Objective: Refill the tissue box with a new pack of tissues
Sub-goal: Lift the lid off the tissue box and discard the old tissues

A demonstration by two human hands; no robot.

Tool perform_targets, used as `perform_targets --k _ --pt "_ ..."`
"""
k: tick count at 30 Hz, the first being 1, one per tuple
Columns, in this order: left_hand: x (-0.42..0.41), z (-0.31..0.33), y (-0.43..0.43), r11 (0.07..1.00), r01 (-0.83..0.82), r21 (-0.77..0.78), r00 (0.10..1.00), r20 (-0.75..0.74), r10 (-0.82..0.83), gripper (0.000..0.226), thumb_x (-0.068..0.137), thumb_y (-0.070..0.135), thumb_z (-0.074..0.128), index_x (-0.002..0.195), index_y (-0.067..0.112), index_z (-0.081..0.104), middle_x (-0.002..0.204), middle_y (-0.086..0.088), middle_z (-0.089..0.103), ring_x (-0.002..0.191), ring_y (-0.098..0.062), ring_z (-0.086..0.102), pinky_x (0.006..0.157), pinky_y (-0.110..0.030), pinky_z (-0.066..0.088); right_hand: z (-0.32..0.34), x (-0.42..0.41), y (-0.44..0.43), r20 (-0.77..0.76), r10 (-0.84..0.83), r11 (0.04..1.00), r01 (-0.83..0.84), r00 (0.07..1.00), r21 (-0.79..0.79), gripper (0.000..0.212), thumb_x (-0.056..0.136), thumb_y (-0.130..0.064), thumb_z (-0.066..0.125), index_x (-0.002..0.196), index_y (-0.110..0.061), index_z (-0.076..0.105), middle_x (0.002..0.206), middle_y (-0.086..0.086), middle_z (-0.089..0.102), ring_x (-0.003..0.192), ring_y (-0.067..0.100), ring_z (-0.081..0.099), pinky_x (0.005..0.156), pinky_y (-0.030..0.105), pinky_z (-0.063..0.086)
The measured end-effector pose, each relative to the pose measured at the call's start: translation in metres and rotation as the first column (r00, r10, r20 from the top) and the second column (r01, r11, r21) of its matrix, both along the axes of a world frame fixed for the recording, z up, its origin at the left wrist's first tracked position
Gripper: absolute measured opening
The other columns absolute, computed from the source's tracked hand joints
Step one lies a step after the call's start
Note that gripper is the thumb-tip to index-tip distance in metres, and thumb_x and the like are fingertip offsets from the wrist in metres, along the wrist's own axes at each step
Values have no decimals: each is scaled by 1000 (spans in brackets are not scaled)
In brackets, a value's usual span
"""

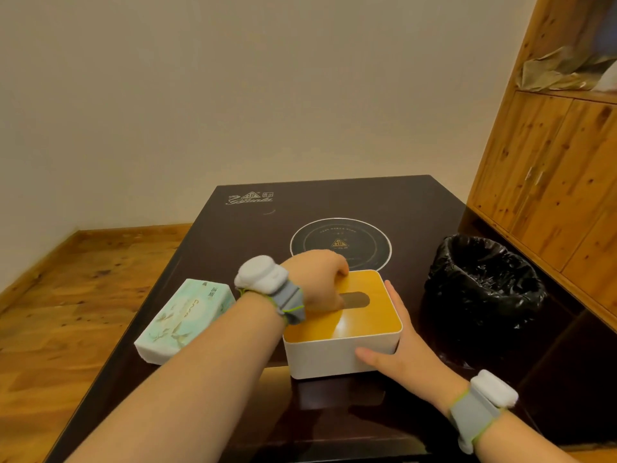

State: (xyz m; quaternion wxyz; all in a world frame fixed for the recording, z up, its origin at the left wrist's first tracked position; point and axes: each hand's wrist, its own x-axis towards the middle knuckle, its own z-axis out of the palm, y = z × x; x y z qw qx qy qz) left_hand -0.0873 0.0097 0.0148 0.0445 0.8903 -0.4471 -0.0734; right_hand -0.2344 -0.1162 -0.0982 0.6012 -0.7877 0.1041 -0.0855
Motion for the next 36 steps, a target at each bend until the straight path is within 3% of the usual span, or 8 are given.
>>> perform_targets --k 5,10,16,20,24,27,33,36 --pt "4 -7 -7 998 65 -18 983 175 -61 72 74 74 53 115 16 62 109 -6 65 98 -28 61 83 -36 50 -9 2 2 3 -41 999 41 999 -5 124 59 -40 89 146 -58 2 140 -32 43 124 -14 47 100 15 43" --pt "6 -8 -8 989 146 2 953 269 -141 71 77 75 49 112 15 65 105 -6 69 96 -27 61 82 -35 51 -13 3 4 43 -72 997 71 997 11 117 62 -33 88 146 -53 9 139 -28 45 120 -18 48 88 2 43" --pt "9 -4 -5 982 188 19 951 245 -187 67 77 72 49 114 18 65 106 -3 69 96 -26 63 83 -35 53 -12 2 2 35 -79 997 80 996 -17 118 57 -44 86 145 -57 7 141 -30 41 123 -18 45 95 7 42" --pt "11 4 -5 981 194 -22 966 177 -187 56 81 63 54 110 17 67 103 -2 70 93 -24 65 81 -33 52 -14 2 3 30 -105 994 106 994 -31 105 56 -45 88 140 -52 25 131 -26 54 120 -8 54 99 20 48" --pt "18 20 -3 983 170 -64 982 90 -164 29 83 36 64 105 18 66 101 0 69 94 -21 65 81 -33 54 -14 2 3 41 -102 994 103 994 -26 109 63 -32 89 146 -51 19 133 -29 51 119 -15 50 92 6 45" --pt "28 34 -5 983 157 -90 980 137 -144 29 80 21 64 109 19 65 106 2 69 96 -21 64 80 -29 51 -12 2 3 44 -92 995 94 995 -27 117 65 -33 88 150 -50 10 139 -31 43 125 -14 44 101 15 42" --pt "62 55 -4 989 103 -110 957 281 -68 36 84 22 61 120 20 57 112 -9 60 100 -31 58 77 -35 44 -14 4 3 44 -71 997 73 996 -39 117 65 -36 87 148 -52 7 142 -31 42 129 -12 42 97 6 40" --pt "80 52 2 994 47 -100 961 274 -18 39 86 20 57 124 15 49 115 -14 55 97 -35 56 71 -36 38 -14 4 3 54 -70 996 72 996 -43 114 66 -34 87 146 -56 9 139 -35 44 128 -13 43 95 4 41"
